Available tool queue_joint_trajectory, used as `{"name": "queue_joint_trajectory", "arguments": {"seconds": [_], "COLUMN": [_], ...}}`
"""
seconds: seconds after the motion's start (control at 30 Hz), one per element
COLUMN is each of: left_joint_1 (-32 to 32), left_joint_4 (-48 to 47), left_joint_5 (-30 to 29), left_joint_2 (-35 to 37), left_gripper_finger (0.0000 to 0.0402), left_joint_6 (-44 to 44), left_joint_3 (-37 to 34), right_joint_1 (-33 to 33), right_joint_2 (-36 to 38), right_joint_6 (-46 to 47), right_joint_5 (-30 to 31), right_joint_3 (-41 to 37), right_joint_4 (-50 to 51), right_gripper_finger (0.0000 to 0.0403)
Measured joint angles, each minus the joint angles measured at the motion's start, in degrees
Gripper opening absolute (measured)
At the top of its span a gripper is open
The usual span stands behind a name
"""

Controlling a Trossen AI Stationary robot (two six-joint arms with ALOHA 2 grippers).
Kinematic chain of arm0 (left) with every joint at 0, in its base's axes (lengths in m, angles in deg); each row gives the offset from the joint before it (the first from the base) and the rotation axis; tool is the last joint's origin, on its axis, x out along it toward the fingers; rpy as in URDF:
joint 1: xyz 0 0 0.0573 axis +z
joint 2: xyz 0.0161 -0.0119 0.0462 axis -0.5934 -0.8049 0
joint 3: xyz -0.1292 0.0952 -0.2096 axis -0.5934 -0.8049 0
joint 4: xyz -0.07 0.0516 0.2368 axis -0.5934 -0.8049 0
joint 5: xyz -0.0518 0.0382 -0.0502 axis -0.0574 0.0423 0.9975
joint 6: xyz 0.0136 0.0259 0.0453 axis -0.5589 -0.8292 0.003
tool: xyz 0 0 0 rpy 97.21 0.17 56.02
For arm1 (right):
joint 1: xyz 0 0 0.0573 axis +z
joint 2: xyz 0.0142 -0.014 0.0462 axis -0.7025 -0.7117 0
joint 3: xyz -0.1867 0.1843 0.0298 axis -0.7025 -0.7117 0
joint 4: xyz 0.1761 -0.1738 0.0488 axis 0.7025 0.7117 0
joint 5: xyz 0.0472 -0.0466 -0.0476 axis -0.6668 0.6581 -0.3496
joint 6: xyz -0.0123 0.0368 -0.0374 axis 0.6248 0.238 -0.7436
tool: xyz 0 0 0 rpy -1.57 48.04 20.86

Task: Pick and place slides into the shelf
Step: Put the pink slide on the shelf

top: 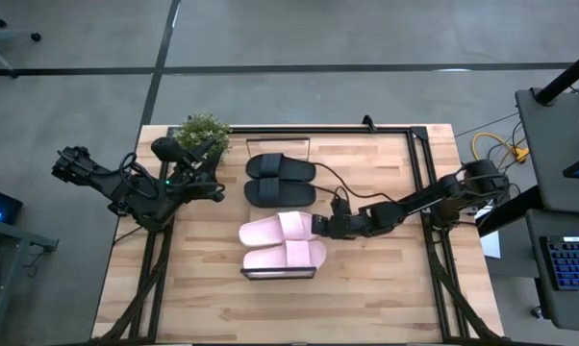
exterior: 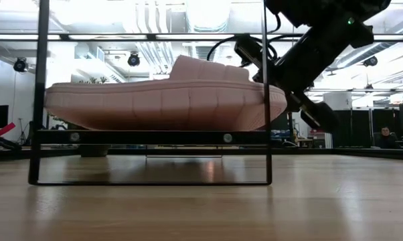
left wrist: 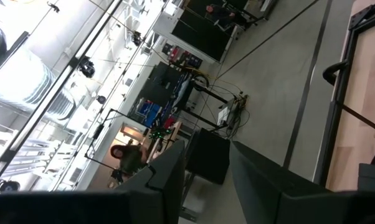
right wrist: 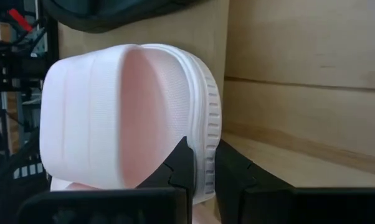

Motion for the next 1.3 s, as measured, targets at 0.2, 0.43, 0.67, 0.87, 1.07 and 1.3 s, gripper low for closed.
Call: {"name": "queue_joint_trajectory", "arguments": {"seconds": [0.2,0.43,0.67,0.87,1.07,1.3], "left_joint_1": [0.00,0.00,0.00,0.00,0.00,0.00], "left_joint_4": [0.02,0.02,0.00,0.00,0.00,0.00], "left_joint_5": [-0.01,-0.01,-0.01,-0.01,-0.01,-0.03], "left_joint_2": [0.00,0.00,0.00,0.00,0.00,0.00], "left_gripper_finger": [0.0112,0.0112,0.0112,0.0112,0.0112,0.0112], "left_joint_6": [0.00,0.00,0.00,0.00,0.00,0.00], "left_joint_3": [0.00,0.02,0.02,0.07,0.07,0.07], "right_joint_1": [0.04,0.04,0.04,0.04,0.04,0.09], "right_joint_2": [-0.51,0.45,0.44,0.00,0.00,0.18], "right_joint_6": [0.21,-0.20,-0.56,0.01,-0.06,-0.02], "right_joint_5": [-0.18,0.50,0.66,0.56,0.61,0.65], "right_joint_3": [0.07,0.04,0.04,-0.02,-0.02,-0.04], "right_joint_4": [-0.03,0.70,0.69,1.09,1.17,2.77], "right_gripper_finger": [0.0031,0.0031,0.0046,0.0078,0.0097,0.0120]}}
